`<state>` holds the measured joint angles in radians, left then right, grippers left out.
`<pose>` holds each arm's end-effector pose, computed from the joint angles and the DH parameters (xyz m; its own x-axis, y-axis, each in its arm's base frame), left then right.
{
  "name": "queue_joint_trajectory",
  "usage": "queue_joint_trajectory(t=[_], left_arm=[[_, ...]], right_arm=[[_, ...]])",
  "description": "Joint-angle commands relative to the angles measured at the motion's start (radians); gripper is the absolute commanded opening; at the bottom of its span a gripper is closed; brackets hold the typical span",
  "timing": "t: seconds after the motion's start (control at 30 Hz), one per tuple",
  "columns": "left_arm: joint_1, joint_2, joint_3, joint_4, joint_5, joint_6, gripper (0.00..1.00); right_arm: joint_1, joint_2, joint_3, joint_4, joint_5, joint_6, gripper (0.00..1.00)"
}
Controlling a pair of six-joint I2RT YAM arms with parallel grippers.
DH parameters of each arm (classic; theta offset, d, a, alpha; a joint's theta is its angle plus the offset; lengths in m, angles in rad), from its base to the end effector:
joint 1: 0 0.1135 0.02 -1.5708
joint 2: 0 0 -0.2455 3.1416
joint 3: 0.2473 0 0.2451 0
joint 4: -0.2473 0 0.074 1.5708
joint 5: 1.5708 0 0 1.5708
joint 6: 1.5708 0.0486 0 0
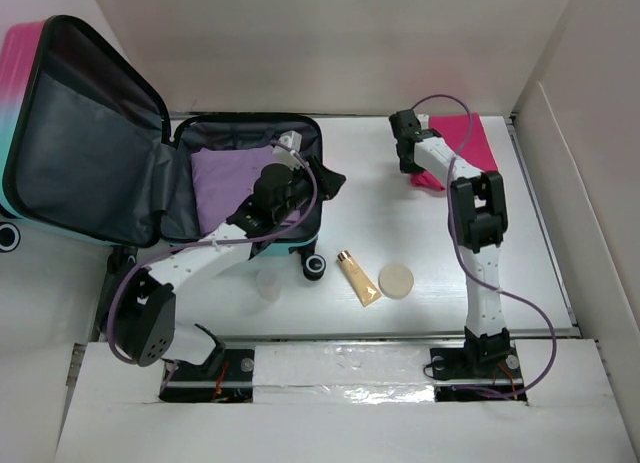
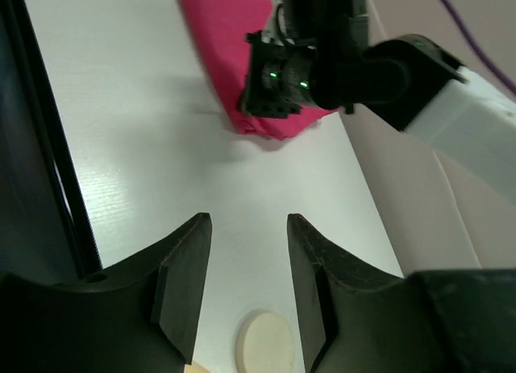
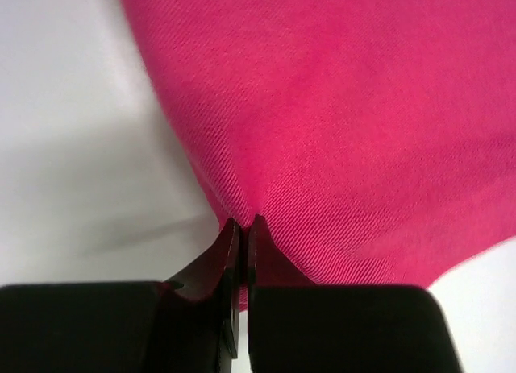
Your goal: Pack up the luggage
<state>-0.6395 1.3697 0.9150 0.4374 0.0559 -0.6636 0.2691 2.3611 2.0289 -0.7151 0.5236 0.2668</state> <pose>0.2658 -0.2011 0.3015 -0.4056 -0.4648 -0.7871 0.4962 0.6112 -0.6166 0.4853 0.1086 0.1649 -0.8025 0.0155 -0.5964 0.2305 0.9301 -0.2859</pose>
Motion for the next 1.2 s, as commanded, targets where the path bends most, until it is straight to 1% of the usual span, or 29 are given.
queue_joint_trajectory(t=[0.0, 0.03, 0.07, 0.1, 0.13, 0.17, 0.2, 0.23, 0.27, 0.33, 0.43, 0.47, 0.53, 0.57, 0.6, 0.63, 0.67, 0.7, 0.73, 0.77, 0.8, 0.83, 0.87, 0.9, 0.93, 1.0, 1.03, 1.1, 1.17], left_arm=[[0.001, 0.026, 0.042, 0.046, -0.014, -0.028, 0.40], [0.001, 0.028, 0.042, 0.043, -0.036, -0.053, 0.46], [0.001, 0.026, 0.041, 0.031, -0.048, -0.068, 0.49], [0.001, 0.026, 0.035, 0.029, -0.106, -0.080, 0.53], [0.001, 0.029, 0.032, 0.035, -0.111, -0.088, 0.61], [0.001, 0.035, 0.031, 0.040, -0.108, -0.087, 0.63], [0.001, 0.043, 0.051, 0.029, -0.099, -0.085, 0.66], [-0.024, 0.070, 0.064, 0.015, -0.102, -0.079, 0.70], [-0.040, 0.086, 0.082, -0.020, -0.111, -0.059, 0.72], [-0.092, 0.139, 0.139, -0.058, -0.151, -0.044, 0.75], [-0.141, 0.230, 0.218, -0.115, -0.209, -0.036, 0.75], [-0.170, 0.255, 0.241, -0.143, -0.226, -0.037, 0.75], [-0.192, 0.325, 0.303, -0.163, -0.269, -0.050, 0.74], [-0.210, 0.353, 0.326, -0.183, -0.284, -0.056, 0.75], [-0.210, 0.377, 0.378, -0.196, -0.301, -0.062, 0.75], [-0.225, 0.440, 0.407, -0.215, -0.309, -0.079, 0.74], [-0.226, 0.472, 0.442, -0.260, -0.317, -0.088, 0.74], [-0.238, 0.547, 0.520, -0.314, -0.336, -0.105, 0.74], [-0.250, 0.581, 0.559, -0.315, -0.341, -0.111, 0.74], [-0.250, 0.623, 0.602, -0.366, -0.346, -0.117, 0.74], [-0.250, 0.658, 0.687, -0.396, -0.356, -0.122, 0.74], [-0.261, 0.731, 0.729, -0.426, -0.358, -0.126, 0.75], [-0.261, 0.765, 0.770, -0.481, -0.363, -0.123, 0.75], [-0.261, 0.798, 0.847, -0.502, -0.379, -0.125, 0.75], [-0.261, 0.854, 0.876, -0.520, -0.389, -0.125, 0.76], [-0.261, 0.911, 0.979, -0.569, -0.399, -0.123, 0.76], [-0.261, 0.974, 1.016, -0.594, -0.403, -0.125, 0.77], [-0.261, 1.034, 1.129, -0.663, -0.404, -0.126, 0.76], [-0.261, 1.104, 1.182, -0.695, -0.400, -0.129, 0.76]], right_arm=[[0.034, -0.138, -0.215, 0.005, -0.039, 0.023, 0.00], [0.045, -0.230, -0.284, 0.078, -0.053, 0.029, 0.00], [0.071, -0.279, -0.355, 0.113, -0.068, 0.038, 0.00], [0.087, -0.328, -0.487, 0.147, -0.085, 0.046, 0.00], [0.102, -0.421, -0.548, 0.204, -0.094, 0.066, 0.02], [0.116, -0.466, -0.605, 0.227, -0.103, 0.081, 0.04], [0.140, -0.509, -0.709, 0.250, -0.125, 0.094, 0.08], [0.150, -0.549, -0.755, 0.303, -0.138, 0.109, 0.26], [0.150, -0.615, -0.794, 0.324, -0.149, 0.117, 0.40], [0.162, -0.672, -0.875, 0.359, -0.175, 0.130, 0.66], [0.150, -0.807, -0.953, 0.399, -0.233, 0.132, 0.75], [0.150, -0.850, -0.976, 0.410, -0.244, 0.130, 0.75], [0.115, -0.995, -1.021, 0.436, -0.270, 0.130, 0.76], [0.105, -1.051, -1.074, 0.445, -0.280, 0.130, 0.76], [0.095, -1.163, -1.104, 0.459, -0.286, 0.130, 0.75], [0.085, -1.222, -1.134, 0.480, -0.292, 0.137, 0.60], [0.064, -1.282, -1.195, 0.491, -0.298, 0.143, 0.48], [0.055, -1.401, -1.229, 0.521, -0.318, 0.147, 0.24], [0.044, -1.460, -1.263, 0.540, -0.326, 0.156, 0.16], [0.044, -1.515, -1.298, 0.560, -0.339, 0.161, 0.13], [0.030, -1.571, -1.353, 0.578, -0.356, 0.166, 0.12], [0.021, -1.618, -1.372, 0.592, -0.397, 0.169, 0.12], [0.021, -1.699, -1.386, 0.592, -0.421, 0.170, 0.14], [0.021, -1.730, -1.398, 0.592, -0.442, 0.170, 0.19], [0.021, -1.755, -1.406, 0.573, -0.477, 0.169, 0.28], [0.021, -1.801, -1.405, 0.554, -0.508, 0.167, 0.36], [0.021, -1.812, -1.402, 0.545, -0.561, 0.167, 0.42], [0.021, -1.835, -1.400, 0.536, -0.615, 0.160, 0.46], [0.021, -1.847, -1.400, 0.533, -0.663, 0.160, 0.47]])
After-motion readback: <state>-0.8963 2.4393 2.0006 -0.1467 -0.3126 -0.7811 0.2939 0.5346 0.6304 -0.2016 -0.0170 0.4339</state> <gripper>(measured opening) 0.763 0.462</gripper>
